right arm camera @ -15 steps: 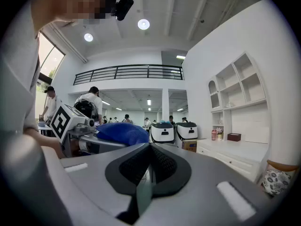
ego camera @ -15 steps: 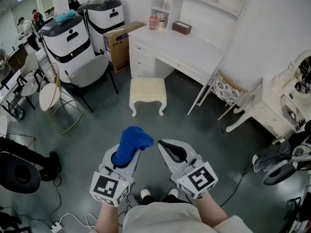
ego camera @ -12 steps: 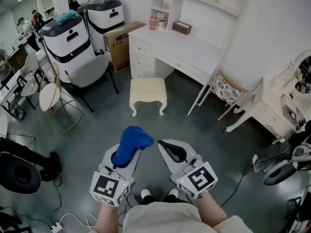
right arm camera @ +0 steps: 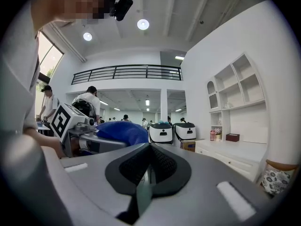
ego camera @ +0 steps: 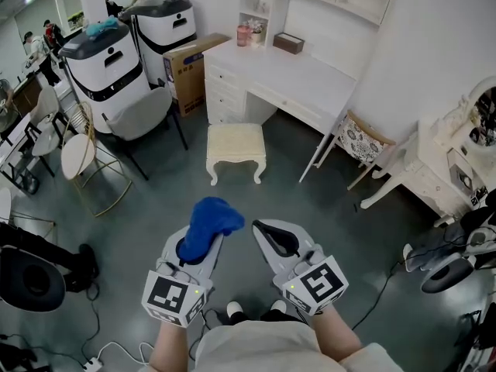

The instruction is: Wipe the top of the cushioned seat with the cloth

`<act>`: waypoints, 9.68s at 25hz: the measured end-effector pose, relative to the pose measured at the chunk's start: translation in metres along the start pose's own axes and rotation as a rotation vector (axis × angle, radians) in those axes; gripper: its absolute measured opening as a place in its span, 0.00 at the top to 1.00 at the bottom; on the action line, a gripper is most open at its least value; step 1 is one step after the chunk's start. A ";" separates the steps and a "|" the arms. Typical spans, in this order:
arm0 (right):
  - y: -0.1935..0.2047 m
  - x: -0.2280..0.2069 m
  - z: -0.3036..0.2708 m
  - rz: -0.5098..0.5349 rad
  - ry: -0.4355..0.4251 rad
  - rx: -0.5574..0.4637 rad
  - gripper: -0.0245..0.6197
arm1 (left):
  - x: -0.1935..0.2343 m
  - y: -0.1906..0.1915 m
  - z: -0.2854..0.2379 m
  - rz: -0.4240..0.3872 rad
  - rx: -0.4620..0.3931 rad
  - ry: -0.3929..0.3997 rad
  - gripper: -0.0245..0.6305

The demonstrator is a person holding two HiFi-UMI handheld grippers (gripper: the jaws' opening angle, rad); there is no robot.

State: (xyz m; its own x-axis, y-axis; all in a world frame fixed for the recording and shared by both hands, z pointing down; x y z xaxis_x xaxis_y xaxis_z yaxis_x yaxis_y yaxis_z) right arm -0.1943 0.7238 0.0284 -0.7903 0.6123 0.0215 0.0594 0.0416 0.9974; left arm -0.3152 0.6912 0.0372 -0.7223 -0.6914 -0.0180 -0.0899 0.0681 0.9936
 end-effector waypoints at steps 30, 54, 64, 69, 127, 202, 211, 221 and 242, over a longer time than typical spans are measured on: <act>-0.002 -0.227 -0.052 -0.016 -0.076 -0.031 0.96 | 0.021 -0.023 -0.215 0.056 -0.029 -0.133 0.82; 0.011 -0.375 -0.106 -0.078 -0.130 -0.065 0.96 | 0.055 -0.028 -0.353 0.058 -0.001 -0.231 0.82; 0.003 -0.411 -0.201 -0.089 -0.084 -0.062 0.96 | 0.146 -0.032 -0.406 0.056 0.009 -0.187 0.82; 0.005 -0.422 -0.242 -0.089 -0.066 -0.049 0.96 | 0.188 -0.029 -0.426 0.052 0.010 -0.173 0.82; 0.058 -0.614 -0.443 -0.188 -0.189 0.073 0.96 | 0.339 0.049 -0.628 0.183 0.247 -0.301 0.82; 0.380 -0.703 -0.531 -0.420 -0.308 0.325 0.96 | 0.425 0.462 -0.789 0.310 0.843 -0.464 0.82; 0.397 -0.708 -0.527 -0.443 -0.295 0.347 0.96 | 0.452 0.500 -0.795 0.268 0.961 -0.482 0.82; 0.407 -0.718 -0.522 -0.464 -0.278 0.359 0.96 | 0.454 0.516 -0.810 0.181 1.078 -0.426 0.85; 0.408 -0.741 -0.483 -0.483 -0.207 0.345 0.96 | 0.343 0.509 -0.892 0.118 1.081 -0.182 0.85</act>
State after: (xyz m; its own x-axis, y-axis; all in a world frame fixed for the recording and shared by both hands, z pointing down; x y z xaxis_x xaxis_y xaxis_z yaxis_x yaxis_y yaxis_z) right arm 0.1209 -0.0940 0.4530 -0.6444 0.5996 -0.4745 -0.0539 0.5834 0.8104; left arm 0.0032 -0.1529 0.6366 -0.8479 -0.5290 -0.0340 -0.5023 0.7812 0.3706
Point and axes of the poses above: the fingertips, and each gripper's own axes: z backward along the fingers, x to its left, y out of its underside, the point moved 4 cm from there along z, backward along the fingers, and after that the axes turned 8 degrees about -y, right-handed, at the moved point
